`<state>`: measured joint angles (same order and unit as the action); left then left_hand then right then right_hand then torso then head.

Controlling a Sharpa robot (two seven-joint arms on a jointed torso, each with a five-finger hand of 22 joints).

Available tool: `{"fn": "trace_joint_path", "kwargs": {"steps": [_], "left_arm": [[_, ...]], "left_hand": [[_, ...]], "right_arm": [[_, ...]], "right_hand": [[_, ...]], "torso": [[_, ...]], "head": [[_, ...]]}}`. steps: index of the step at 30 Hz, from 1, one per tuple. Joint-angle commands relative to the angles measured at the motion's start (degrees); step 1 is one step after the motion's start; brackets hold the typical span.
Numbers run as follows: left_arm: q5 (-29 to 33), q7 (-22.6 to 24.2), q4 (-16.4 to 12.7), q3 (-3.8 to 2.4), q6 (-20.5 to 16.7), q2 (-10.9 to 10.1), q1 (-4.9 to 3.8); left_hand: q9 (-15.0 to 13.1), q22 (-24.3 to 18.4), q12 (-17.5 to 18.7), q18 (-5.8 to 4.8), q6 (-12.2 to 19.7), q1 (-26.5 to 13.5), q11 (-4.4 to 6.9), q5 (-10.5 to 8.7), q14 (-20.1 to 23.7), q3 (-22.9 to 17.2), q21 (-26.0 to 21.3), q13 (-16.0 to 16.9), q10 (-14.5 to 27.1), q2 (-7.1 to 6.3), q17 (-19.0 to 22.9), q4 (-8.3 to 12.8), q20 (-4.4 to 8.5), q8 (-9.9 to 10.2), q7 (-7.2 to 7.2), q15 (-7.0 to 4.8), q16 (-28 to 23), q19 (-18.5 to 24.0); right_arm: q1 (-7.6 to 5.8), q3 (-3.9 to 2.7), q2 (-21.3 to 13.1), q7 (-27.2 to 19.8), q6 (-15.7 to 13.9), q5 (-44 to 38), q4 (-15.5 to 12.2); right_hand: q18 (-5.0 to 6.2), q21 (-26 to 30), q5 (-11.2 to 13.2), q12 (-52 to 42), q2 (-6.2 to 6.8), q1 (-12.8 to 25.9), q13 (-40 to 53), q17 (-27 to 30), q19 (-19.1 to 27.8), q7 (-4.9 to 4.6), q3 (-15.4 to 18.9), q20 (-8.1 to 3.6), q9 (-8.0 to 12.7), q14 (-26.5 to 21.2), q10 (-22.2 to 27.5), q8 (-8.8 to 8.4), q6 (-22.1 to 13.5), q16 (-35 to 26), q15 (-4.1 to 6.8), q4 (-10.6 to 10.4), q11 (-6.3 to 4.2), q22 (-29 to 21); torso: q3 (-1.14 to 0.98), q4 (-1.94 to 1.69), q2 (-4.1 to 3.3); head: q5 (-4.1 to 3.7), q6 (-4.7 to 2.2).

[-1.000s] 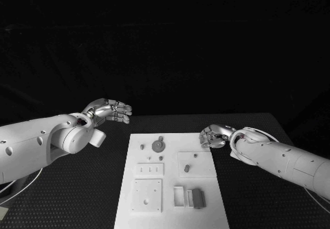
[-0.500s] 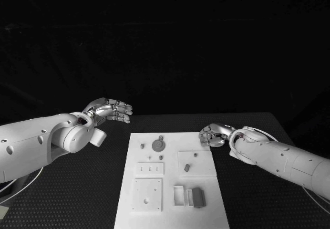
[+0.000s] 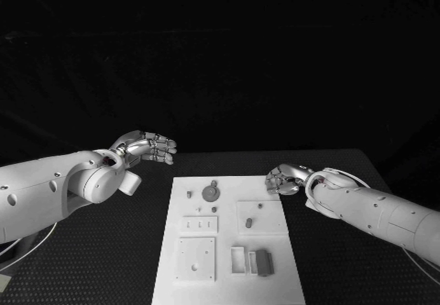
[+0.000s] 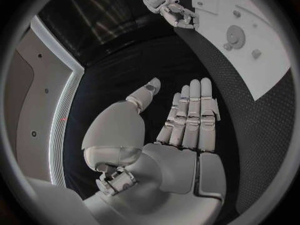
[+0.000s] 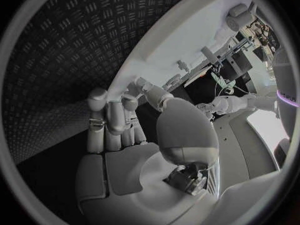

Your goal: Assemble the parts on the task board

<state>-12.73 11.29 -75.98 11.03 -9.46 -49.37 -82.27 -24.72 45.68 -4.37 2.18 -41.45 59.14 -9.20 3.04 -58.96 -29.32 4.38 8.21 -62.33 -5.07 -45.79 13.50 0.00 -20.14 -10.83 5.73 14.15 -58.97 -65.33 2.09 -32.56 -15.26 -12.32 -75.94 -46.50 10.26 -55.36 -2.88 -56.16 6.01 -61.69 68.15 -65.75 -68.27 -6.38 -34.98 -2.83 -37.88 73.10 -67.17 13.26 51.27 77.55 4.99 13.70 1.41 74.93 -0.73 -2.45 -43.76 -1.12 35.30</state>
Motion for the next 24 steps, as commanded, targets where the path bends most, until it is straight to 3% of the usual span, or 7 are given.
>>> {"fn": "trace_joint_path", "kwargs": {"steps": [1,12,20,24], "left_arm": [[-0.2,0.1,-0.1,-0.04,1.2,0.1,-0.03],[-0.3,0.0,-0.2,-0.04,1.3,0.0,-0.03],[-0.4,0.7,-0.1,-0.04,2.0,-0.1,-0.03],[-1.5,1.2,0.1,-0.04,1.0,-0.1,-0.03]], "left_hand": [[0.1,0.1,0.3,0.80,0.4,0.0,-0.15,-0.21,0.3,0.2,-0.3,0.1,0.3,-0.47,0.0,-0.3,-0.09,0.4,-2.00,0.13,-0.3,0.5],[0.1,0.1,0.3,0.81,0.5,0.0,-0.17,-0.22,0.4,0.2,-0.3,0.1,0.3,-0.53,0.0,-0.3,-0.10,0.4,-2.02,0.15,-0.4,0.6],[0.0,0.1,0.3,0.83,0.5,0.1,-0.17,-0.22,0.4,0.2,-0.3,0.2,0.3,-0.52,-0.1,-0.3,-0.11,0.4,-2.02,0.16,-0.4,0.6],[-0.7,0.2,-1.1,0.78,-2.2,0.4,1.05,-0.21,0.7,0.0,-0.5,1.0,-2.4,0.70,-0.2,-0.5,-0.31,-1.2,-0.34,0.30,-0.6,1.1]], "right_arm": [[0.23,0.10,0.1,0.2,0.3,-1.0,0.0],[0.24,0.10,0.0,0.5,-1.0,-1.4,0.1],[0.24,0.10,-0.1,0.8,-1.8,-1.4,-0.4],[0.22,0.09,-0.6,1.4,-1.7,-1.7,-1.5]], "right_hand": [[4.74,-0.3,0.2,-0.3,-0.61,0.1,0.0,-0.1,-0.3,-0.82,0.0,-0.10,-0.2,0.3,0.0,0.47,1.9,0.3,0.20,0.4,-0.61,0.9],[4.74,-0.3,0.2,-0.3,-2.29,-0.3,0.0,-0.2,-0.2,-0.15,-0.5,-0.17,-0.7,0.2,0.0,1.37,3.8,0.2,0.79,0.8,-1.25,1.0],[4.74,-0.3,0.2,-0.3,-2.69,-0.4,-0.1,-0.3,-0.1,-0.01,-0.6,-0.14,-0.9,0.2,0.0,1.61,4.3,0.2,0.88,1.0,-1.37,1.0],[4.74,-0.4,0.2,-0.3,-2.82,-0.5,-0.1,-0.3,-0.1,0.00,-0.6,-0.14,-0.9,0.3,0.0,1.58,4.3,0.3,0.92,1.1,-1.39,1.0]], "torso": [[-0.01,0.00,0.00],[0.00,-0.05,-0.01],[0.00,-0.03,-0.01],[-0.03,-0.02,0.03]], "head": [[-0.05,0.05],[-0.05,0.12],[-0.01,0.06],[0.24,0.10]]}}
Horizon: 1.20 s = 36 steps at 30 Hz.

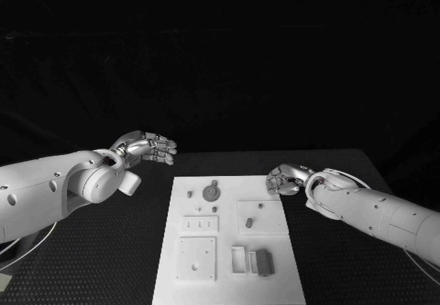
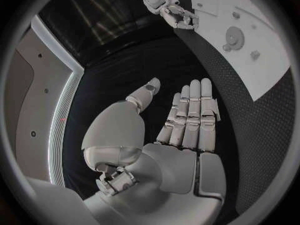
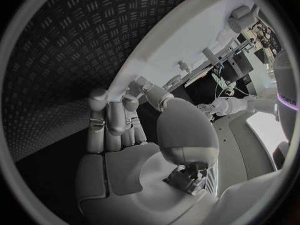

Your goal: Assemble the parts on the task board

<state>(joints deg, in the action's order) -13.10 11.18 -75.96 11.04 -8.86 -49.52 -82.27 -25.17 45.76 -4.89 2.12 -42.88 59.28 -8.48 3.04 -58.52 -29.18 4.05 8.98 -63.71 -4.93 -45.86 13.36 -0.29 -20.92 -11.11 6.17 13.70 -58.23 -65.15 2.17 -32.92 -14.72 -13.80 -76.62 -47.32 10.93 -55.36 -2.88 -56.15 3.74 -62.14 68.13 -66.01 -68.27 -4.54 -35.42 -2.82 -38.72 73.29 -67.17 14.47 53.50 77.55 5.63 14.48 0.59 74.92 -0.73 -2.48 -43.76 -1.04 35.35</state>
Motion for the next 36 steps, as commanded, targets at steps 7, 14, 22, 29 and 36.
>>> {"fn": "trace_joint_path", "kwargs": {"steps": [7,14,22,29,36], "left_arm": [[-9.1,-3.7,0.0,-0.04,4.5,0.0,-0.04],[-13.6,-10.0,-1.0,0.08,9.8,0.4,-0.03],[-10.4,-13.2,-2.2,0.11,6.5,1.0,-0.04],[-7.1,-16.2,-3.5,0.39,5.5,1.7,-0.04],[-5.9,-17.9,-5.9,1.74,4.4,2.3,-0.05]], "left_hand": [[-1.3,1.6,-2.9,1.71,-6.2,-0.2,2.68,-0.12,-4.3,0.6,2.2,1.9,-6.1,1.42,-2.2,-0.9,1.53,-3.0,1.60,-2.15,2.7,-3.8],[-0.5,3.3,-2.8,1.48,-5.9,-1.4,3.41,-0.24,-5.3,1.4,3.2,2.6,-7.9,1.46,-4.0,-1.1,2.67,-1.4,1.52,-3.08,4.1,-5.1],[-0.5,7.0,-2.9,1.57,-7.6,-1.2,3.81,-0.21,-7.9,2.4,6.5,4.4,-8.6,1.49,-8.2,-0.5,4.45,-1.3,2.02,-5.21,9.3,-8.5],[0.1,8.7,-1.9,0.94,-5.5,-4.5,3.01,-0.26,-4.5,5.2,6.0,5.6,-6.6,0.83,-9.7,-0.6,4.33,0.5,1.49,-4.46,10.3,-5.7],[0.5,10.1,-1.3,1.16,-3.7,-6.1,2.45,-0.21,-3.1,8.6,5.9,8.0,-4.4,1.65,-10.5,1.5,4.20,1.9,1.97,-4.39,11.7,-5.0]], "right_arm": [[-0.83,-0.02,-1.3,1.8,-1.4,-2.2,-4.9],[-2.67,-0.26,-2.3,4.0,-2.8,-3.0,-11.0],[-4.90,-0.34,-2.0,6.5,-1.1,-4.6,-17.2],[-5.09,-0.39,-0.4,11.2,0.3,-6.3,-21.2],[-5.12,-0.51,1.2,15.1,0.1,-7.5,-23.1]], "right_hand": [[4.07,-0.5,0.2,-0.4,-0.22,-0.2,-0.1,-0.3,-0.2,-1.78,0.0,-0.25,-0.2,0.2,-0.1,0.35,2.1,0.4,0.38,1.0,-0.65,1.1],[4.07,-0.6,0.2,-0.4,-0.06,-0.3,-0.1,-0.5,-0.3,-1.75,0.1,-0.31,-0.2,0.4,-0.2,0.37,2.1,0.5,0.43,1.2,-0.69,1.1],[4.07,-0.6,0.2,-0.4,0.35,0.1,-0.1,-0.3,-0.3,-1.77,0.3,-0.34,-0.2,0.3,-0.2,0.23,2.0,0.3,0.45,1.3,-0.67,1.0],[4.07,-0.5,0.2,-0.3,0.50,0.3,-0.2,0.0,-0.3,-1.81,0.3,-0.35,-0.2,0.1,-0.2,0.11,1.9,0.1,0.42,1.2,-0.64,1.0],[4.07,-0.4,0.2,-0.3,0.63,0.5,-0.2,0.1,-0.3,-1.83,0.4,-0.36,-0.2,0.1,-0.2,0.03,1.8,0.1,0.41,1.2,-0.62,0.9]], "torso": [[0.08,0.06,0.08],[0.12,0.05,0.22],[0.37,0.14,0.47],[0.34,-0.02,0.48],[0.39,-0.08,0.46]], "head": [[0.16,-0.24],[0.12,-0.82],[0.52,-1.45],[0.97,-1.67],[2.13,-1.57]]}}
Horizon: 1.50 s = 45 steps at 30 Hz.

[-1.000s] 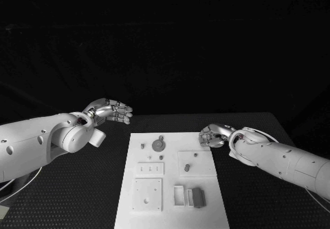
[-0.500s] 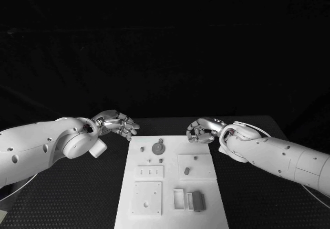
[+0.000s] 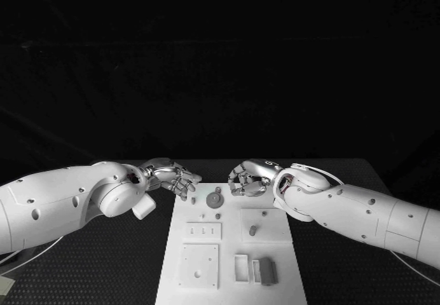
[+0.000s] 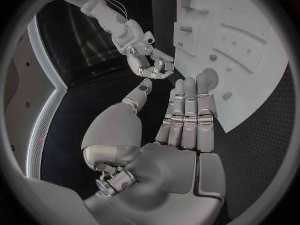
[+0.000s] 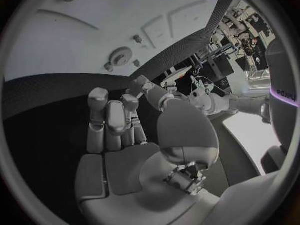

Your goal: Assemble the parts on the task board

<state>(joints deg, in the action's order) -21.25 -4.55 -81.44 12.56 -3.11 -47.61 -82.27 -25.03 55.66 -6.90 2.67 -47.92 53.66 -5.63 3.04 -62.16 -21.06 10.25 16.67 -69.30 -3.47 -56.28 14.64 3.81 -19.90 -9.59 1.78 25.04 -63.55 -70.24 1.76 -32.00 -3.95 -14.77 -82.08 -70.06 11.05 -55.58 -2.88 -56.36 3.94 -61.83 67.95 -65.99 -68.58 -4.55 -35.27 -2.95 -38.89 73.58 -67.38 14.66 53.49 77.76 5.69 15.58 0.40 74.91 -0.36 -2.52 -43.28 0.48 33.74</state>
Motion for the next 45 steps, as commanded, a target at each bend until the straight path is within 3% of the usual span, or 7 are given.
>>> {"fn": "trace_joint_path", "kwargs": {"steps": [1,5,9,14,19,28,45], "left_arm": [[2.3,-2.2,-0.4,0.26,-1.4,0.4,-0.06],[2.3,-2.8,-0.7,0.29,-1.8,0.7,-0.06],[2.2,-3.7,-0.8,0.55,-1.6,1.5,-0.05],[2.2,-3.9,-1.4,0.64,-2.6,2.1,-0.04],[3.1,-3.7,-1.1,0.64,-2.4,2.8,-0.04],[4.3,-4.3,-0.9,0.63,-2.5,3.4,-0.04],[3.0,-5.3,-0.8,0.63,-2.1,3.8,-0.04]], "left_hand": [[0.5,0.2,0.9,0.61,1.9,-0.5,-0.59,-0.23,0.6,0.6,-0.4,0.3,1.7,0.18,-0.1,0.4,0.08,1.2,0.86,0.03,0.4,0.4],[0.5,0.5,0.7,0.66,1.9,-0.7,-0.50,-0.23,0.8,0.8,-0.5,1.0,1.6,0.43,-0.1,0.7,0.04,1.2,1.27,0.06,0.6,0.5],[0.2,0.8,0.0,0.73,-0.2,-1.8,0.30,-0.23,1.0,1.3,-0.7,2.3,0.7,0.81,-0.1,0.4,0.04,0.2,0.88,0.05,0.9,0.5],[0.2,0.9,0.0,0.75,-0.7,-2.3,0.36,-0.22,1.1,1.5,-0.8,2.8,0.7,0.86,0.0,0.3,0.02,0.1,0.69,0.05,1.1,0.5],[0.2,1.0,-0.1,0.82,-0.7,-2.2,0.39,-0.22,1.0,1.4,-0.8,3.1,0.7,1.10,0.0,0.4,0.07,0.2,0.47,0.00,1.2,0.4],[0.3,1.4,-0.3,0.84,-1.2,-2.3,0.41,-0.22,0.9,1.4,-0.8,3.9,0.5,2.14,-0.1,0.6,0.10,0.2,-0.27,-0.08,1.7,0.2],[0.5,1.8,-0.3,0.89,-1.5,-3.4,0.50,-0.22,0.9,1.8,-0.9,4.8,0.5,2.21,-0.1,0.3,0.22,0.4,-0.23,-0.20,2.2,0.0]], "right_arm": [[-0.03,-0.11,0.4,4.5,1.0,-2.1,-0.3],[-0.02,-0.31,0.9,5.1,0.4,-2.0,-0.5],[-0.01,-0.68,0.9,5.7,0.2,-2.0,-1.5],[0.00,-0.73,1.0,5.8,0.0,-2.0,-2.3],[0.01,-0.77,1.2,5.8,-0.1,-1.9,-2.9],[0.03,-1.13,1.3,5.8,-0.5,-1.8,-4.5],[0.06,-1.49,2.5,6.1,-0.7,-1.6,-6.1]], "right_hand": [[3.95,-0.2,0.2,-0.1,0.48,0.2,-0.1,0.1,0.0,-1.82,0.2,-0.24,0.0,-0.2,0.0,-0.18,1.8,-0.2,0.34,0.1,-0.42,0.9],[3.95,-0.2,0.2,0.0,0.66,0.3,-0.1,0.1,0.0,-1.84,0.3,-0.26,0.0,-0.2,0.0,-0.27,1.7,-0.2,0.34,0.1,-0.40,0.9],[3.95,-0.2,0.2,0.0,0.68,0.3,-0.1,0.1,0.0,-1.84,0.2,-0.27,0.0,-0.2,0.0,-0.29,1.6,-0.2,0.34,0.1,-0.40,0.9],[3.95,-0.2,0.2,0.0,0.69,0.2,-0.1,0.0,-0.1,-1.84,0.2,-0.29,0.0,-0.1,0.0,-0.30,1.6,-0.2,0.34,0.1,-0.41,0.9],[3.95,-0.2,0.2,-0.1,0.67,0.3,-0.1,-0.1,-0.1,-1.84,0.2,-0.32,0.0,0.0,0.0,-0.33,1.6,-0.1,0.36,0.1,-0.41,0.9],[3.95,-0.2,0.2,-0.1,0.64,0.3,-0.1,-0.3,-0.3,-1.83,0.2,-0.39,0.0,0.2,-0.1,-0.38,1.6,0.0,0.38,0.0,-0.43,0.8],[3.95,-0.2,0.2,-0.1,0.65,0.4,-0.1,-0.3,-0.4,-1.83,0.2,-0.45,0.0,0.3,-0.1,-0.41,1.6,0.0,0.40,0.0,-0.44,0.8]], "torso": [[0.02,-0.06,-0.01],[-0.07,0.12,-0.01],[-0.07,0.05,-0.01],[-0.04,0.30,-0.07],[-0.08,0.29,-0.04],[-0.08,0.24,-0.03],[0.02,0.18,-0.04]], "head": [[0.74,0.07],[1.04,-0.02],[1.14,-0.05],[1.38,-0.06],[1.48,-0.03],[1.44,0.32],[0.96,0.71]]}}
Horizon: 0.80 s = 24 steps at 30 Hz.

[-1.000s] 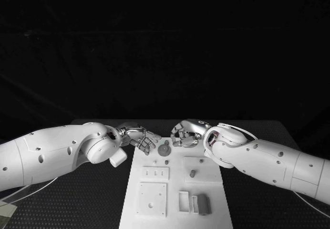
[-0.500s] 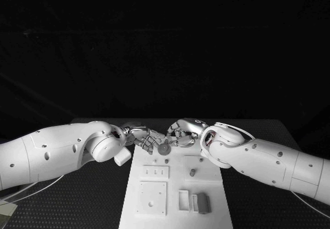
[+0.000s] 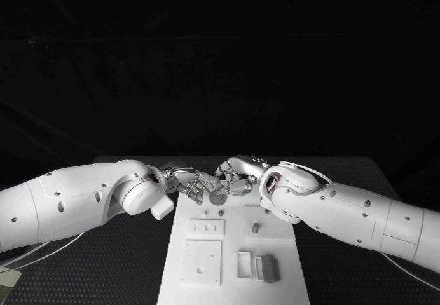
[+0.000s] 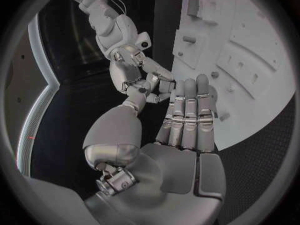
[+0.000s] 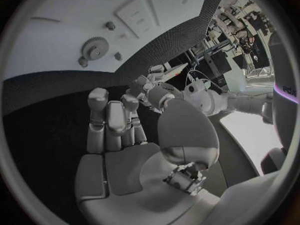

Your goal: Assemble the parts on the task board

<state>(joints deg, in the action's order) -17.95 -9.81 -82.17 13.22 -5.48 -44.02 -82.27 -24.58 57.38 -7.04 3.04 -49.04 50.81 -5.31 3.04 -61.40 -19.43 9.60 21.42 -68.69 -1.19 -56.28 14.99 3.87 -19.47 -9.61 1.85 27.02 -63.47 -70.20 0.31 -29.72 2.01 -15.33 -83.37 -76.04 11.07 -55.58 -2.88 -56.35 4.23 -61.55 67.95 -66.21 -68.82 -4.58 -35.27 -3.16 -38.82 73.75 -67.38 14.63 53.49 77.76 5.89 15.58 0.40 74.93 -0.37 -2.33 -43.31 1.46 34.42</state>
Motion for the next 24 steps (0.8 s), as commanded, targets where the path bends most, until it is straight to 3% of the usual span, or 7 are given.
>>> {"fn": "trace_joint_path", "kwargs": {"steps": [1,24], "left_arm": [[-0.3,0.0,-0.1,-0.03,0.2,0.2,-0.04],[0.9,1.1,-0.2,-0.05,-1.6,0.6,-0.03]], "left_hand": [[0.1,0.1,-0.2,0.53,-0.4,-0.5,0.20,-0.22,0.1,0.2,-0.3,0.1,-0.2,-0.07,-0.1,0.0,0.17,0.0,-0.19,-0.29,0.2,-0.1],[0.2,0.6,-0.2,0.52,-1.1,0.1,0.40,-0.22,0.1,-0.1,-0.3,1.2,-0.4,0.41,0.0,0.8,0.29,-0.1,0.05,-0.43,0.7,-0.4]], "right_arm": [[0.03,-0.04,0.3,0.2,-0.2,-0.4,-0.1],[0.03,-0.05,1.8,-0.2,0.8,0.2,0.4]], "right_hand": [[3.93,-0.2,0.2,-0.1,0.35,0.1,-0.1,0.0,-0.2,-1.80,0.2,-0.24,-0.1,0.1,-0.1,-0.38,1.6,0.0,0.20,0.0,-0.44,0.8],[3.93,-0.2,0.2,-0.1,0.29,0.2,-0.1,-0.1,-0.3,-1.78,0.2,-0.30,-0.1,0.2,-0.1,-0.40,1.6,0.0,0.22,0.0,-0.46,0.7]], "torso": [[0.03,-0.01,0.00],[-0.02,0.03,0.00]], "head": [[-0.04,0.05],[-0.42,0.10]]}}
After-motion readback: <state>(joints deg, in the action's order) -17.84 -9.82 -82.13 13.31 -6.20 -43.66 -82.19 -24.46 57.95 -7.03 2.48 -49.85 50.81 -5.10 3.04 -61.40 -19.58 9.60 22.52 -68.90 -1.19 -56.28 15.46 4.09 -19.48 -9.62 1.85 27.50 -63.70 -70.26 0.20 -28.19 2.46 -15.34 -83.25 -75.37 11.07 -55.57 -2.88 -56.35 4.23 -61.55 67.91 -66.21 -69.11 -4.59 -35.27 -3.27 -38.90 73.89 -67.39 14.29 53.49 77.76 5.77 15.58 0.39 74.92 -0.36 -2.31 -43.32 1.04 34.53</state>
